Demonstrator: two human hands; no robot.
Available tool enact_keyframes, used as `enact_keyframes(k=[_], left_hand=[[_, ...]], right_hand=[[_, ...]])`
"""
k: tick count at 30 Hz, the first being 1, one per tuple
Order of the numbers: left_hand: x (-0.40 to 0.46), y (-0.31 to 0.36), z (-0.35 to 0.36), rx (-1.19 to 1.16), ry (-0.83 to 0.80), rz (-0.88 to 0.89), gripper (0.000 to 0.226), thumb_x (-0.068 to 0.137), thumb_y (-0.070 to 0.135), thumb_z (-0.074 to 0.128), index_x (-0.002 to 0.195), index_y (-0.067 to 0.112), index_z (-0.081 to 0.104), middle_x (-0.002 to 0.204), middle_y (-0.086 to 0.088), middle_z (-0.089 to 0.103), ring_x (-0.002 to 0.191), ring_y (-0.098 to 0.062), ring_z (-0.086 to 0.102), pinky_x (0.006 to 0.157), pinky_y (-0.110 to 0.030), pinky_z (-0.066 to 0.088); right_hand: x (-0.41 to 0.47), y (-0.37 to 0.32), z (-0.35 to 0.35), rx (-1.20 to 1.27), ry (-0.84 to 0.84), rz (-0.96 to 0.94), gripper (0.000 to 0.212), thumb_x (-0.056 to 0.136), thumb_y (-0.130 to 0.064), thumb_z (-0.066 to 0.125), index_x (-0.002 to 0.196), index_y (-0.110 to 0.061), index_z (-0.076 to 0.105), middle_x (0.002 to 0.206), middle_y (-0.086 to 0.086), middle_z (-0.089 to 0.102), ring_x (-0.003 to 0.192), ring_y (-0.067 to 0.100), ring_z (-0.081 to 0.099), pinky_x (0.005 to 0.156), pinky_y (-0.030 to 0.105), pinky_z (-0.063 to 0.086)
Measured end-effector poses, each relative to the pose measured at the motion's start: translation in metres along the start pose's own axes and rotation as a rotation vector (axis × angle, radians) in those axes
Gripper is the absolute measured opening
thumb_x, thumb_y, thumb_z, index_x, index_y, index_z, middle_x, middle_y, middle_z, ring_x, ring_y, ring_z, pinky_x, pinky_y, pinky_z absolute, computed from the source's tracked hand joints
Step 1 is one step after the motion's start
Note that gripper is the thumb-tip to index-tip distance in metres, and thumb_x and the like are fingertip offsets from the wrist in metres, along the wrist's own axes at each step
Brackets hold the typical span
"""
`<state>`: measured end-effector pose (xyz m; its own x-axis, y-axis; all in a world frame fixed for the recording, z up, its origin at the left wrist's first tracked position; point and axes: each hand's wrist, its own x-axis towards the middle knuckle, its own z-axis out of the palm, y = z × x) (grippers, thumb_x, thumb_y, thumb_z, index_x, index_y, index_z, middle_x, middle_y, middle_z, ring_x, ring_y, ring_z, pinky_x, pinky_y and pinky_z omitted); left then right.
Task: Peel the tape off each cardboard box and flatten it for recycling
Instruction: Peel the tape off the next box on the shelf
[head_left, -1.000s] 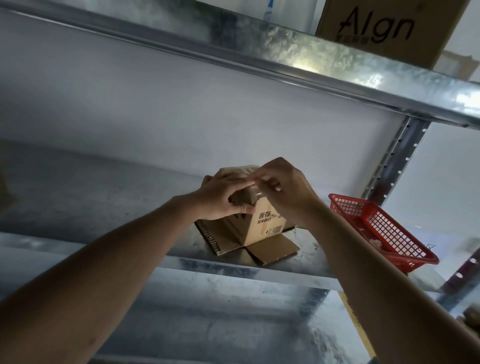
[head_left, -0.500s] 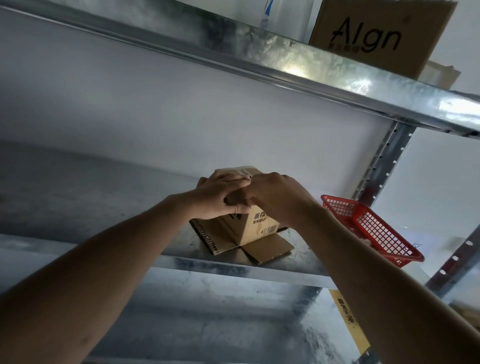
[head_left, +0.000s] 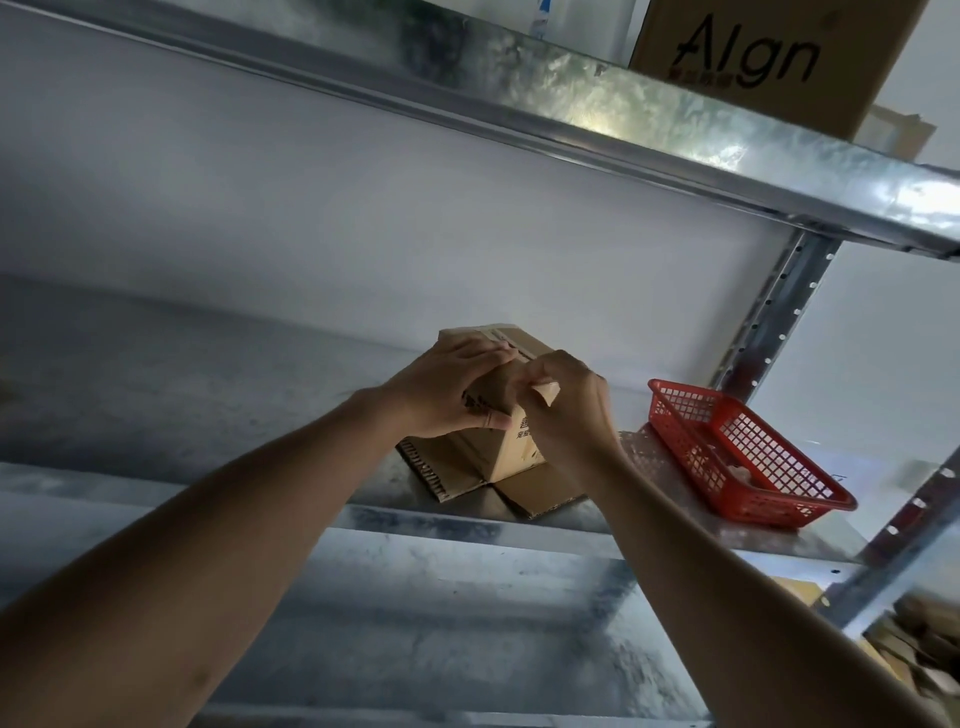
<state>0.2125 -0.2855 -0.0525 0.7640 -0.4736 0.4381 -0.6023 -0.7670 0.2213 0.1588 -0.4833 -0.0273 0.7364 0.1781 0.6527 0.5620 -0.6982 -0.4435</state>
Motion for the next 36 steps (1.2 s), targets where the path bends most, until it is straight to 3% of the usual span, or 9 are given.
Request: enact_keyframes(k=[3,6,9,13,18,26,30,32,36], left_hand=[[-0.001,-0.002,0.0,-0.008,0.023,0.027,0.096,0.08,0.078,0.06,0.158,0.027,0.037,0.165,0.009,0.033,0.155,-0.02,0.016,0.123,-0.051,0.027],[0.001,-0.004,0.0,-0.073,-0.009,-0.005,0.099,0.074,0.081,0.06,0.157,0.031,0.04,0.165,0.011,0.032,0.155,-0.016,0.016,0.123,-0.051,0.028],[0.004,-0.01,0.0,-0.091,-0.018,0.002,0.081,0.078,0.072,0.072,0.147,0.036,0.049,0.165,0.012,0.029,0.154,-0.015,0.015,0.123,-0.05,0.027],[0.002,-0.014,0.005,-0.089,0.017,0.022,0.084,0.079,0.068,0.076,0.148,0.029,0.049,0.164,0.006,0.031,0.153,-0.017,0.015,0.122,-0.043,0.024],[0.0,-0.014,0.008,-0.106,0.083,0.032,0.089,0.077,0.065,0.078,0.15,0.023,0.049,0.161,0.005,0.037,0.151,-0.021,0.02,0.123,-0.047,0.028],[0.002,-0.013,0.008,-0.106,0.062,0.052,0.092,0.078,0.069,0.075,0.156,0.034,0.041,0.16,0.013,0.037,0.152,-0.021,0.019,0.121,-0.053,0.029],[0.0,-0.014,0.007,-0.099,0.081,0.058,0.094,0.078,0.065,0.077,0.157,0.031,0.04,0.161,0.01,0.037,0.15,-0.023,0.02,0.12,-0.054,0.032],[-0.001,-0.013,0.007,-0.082,0.075,0.053,0.095,0.079,0.066,0.076,0.158,0.032,0.037,0.161,0.01,0.035,0.15,-0.021,0.019,0.119,-0.054,0.033],[0.0,-0.013,0.005,-0.083,0.067,0.047,0.095,0.079,0.066,0.075,0.159,0.034,0.035,0.162,0.011,0.034,0.15,-0.019,0.018,0.12,-0.053,0.032]], right_hand=[[-0.003,-0.003,0.003,-0.296,-0.001,-0.235,0.011,0.09,-0.013,0.067,0.087,-0.023,0.067,0.1,-0.009,0.069,0.098,0.018,0.062,0.093,0.042,0.049],[0.007,-0.011,-0.007,-0.459,-0.171,-0.47,0.018,0.093,-0.01,0.069,0.104,-0.023,0.072,0.117,-0.005,0.07,0.104,0.024,0.064,0.068,0.04,0.057],[0.013,-0.015,-0.018,-0.544,-0.296,-0.607,0.037,0.085,0.0,0.078,0.118,-0.017,0.076,0.122,0.004,0.07,0.096,0.025,0.068,0.057,0.033,0.057],[0.017,-0.022,-0.022,-0.644,-0.363,-0.551,0.018,0.096,-0.007,0.066,0.111,-0.013,0.075,0.124,0.003,0.061,0.101,0.021,0.061,0.069,0.037,0.058],[0.016,-0.028,-0.005,-0.625,-0.218,-0.316,0.016,0.092,-0.016,0.065,0.108,-0.021,0.069,0.11,-0.005,0.062,0.098,0.02,0.06,0.062,0.031,0.036],[-0.004,-0.014,0.02,-0.008,0.094,0.159,0.012,0.088,-0.018,0.075,0.081,-0.028,0.076,0.093,-0.013,0.068,0.089,0.008,0.062,0.075,0.032,0.049],[-0.001,-0.026,0.017,0.634,0.314,0.399,0.013,0.096,-0.013,0.069,0.087,-0.019,0.076,0.081,0.0,0.076,0.074,0.009,0.069,0.065,0.03,0.057],[0.004,-0.03,0.008,0.689,0.352,0.378,0.009,0.097,-0.009,0.069,0.093,-0.012,0.077,0.088,0.0,0.079,0.083,0.015,0.075,0.074,0.031,0.063],[0.004,-0.031,-0.004,0.686,0.316,0.365,0.006,0.1,-0.003,0.063,0.1,-0.005,0.068,0.096,0.009,0.078,0.088,0.021,0.078,0.068,0.034,0.064]])
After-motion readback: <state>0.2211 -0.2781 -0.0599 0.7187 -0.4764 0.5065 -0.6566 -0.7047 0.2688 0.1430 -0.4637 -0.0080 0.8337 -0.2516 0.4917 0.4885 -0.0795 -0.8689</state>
